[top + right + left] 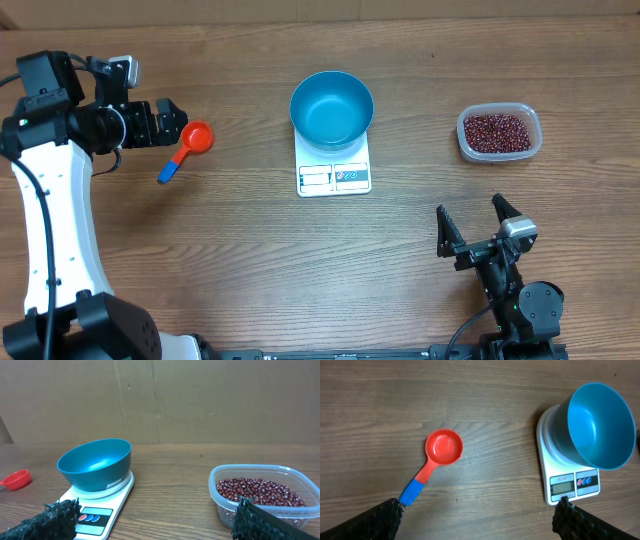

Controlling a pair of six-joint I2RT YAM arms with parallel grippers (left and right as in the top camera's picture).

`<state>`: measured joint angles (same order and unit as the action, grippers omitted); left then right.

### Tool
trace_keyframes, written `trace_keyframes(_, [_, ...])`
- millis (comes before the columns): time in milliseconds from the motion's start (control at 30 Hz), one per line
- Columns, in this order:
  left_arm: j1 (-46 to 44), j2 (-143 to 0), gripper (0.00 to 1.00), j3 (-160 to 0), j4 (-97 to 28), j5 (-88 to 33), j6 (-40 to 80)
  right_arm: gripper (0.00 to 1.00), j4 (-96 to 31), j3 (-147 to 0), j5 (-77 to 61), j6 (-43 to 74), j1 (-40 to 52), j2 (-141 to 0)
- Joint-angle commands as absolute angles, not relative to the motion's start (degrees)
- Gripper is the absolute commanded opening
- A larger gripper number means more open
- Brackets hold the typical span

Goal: Scoop item into bowl and weigh 150g on scale
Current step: 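Move the left gripper forward over the red scoop, then lower the left gripper and grasp the red scoop's cup rim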

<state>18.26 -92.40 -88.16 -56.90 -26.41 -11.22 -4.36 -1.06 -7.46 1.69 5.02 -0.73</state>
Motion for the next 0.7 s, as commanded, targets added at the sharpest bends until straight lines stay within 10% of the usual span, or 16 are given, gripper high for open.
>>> trace_keyframes(0, [18.39,-94.15,1.00,-89.95,-54.41,-27.51,-17.15,1.00,-4.16,-0.45,-7.09,1.65,5.45,-0.16])
trace_keyframes(667, [17.87,-109.40,0.85,-89.95,-45.52,-17.47,-23.49,1.00,-4.16,-0.45,-7.09,1.65,5.45,-0.16])
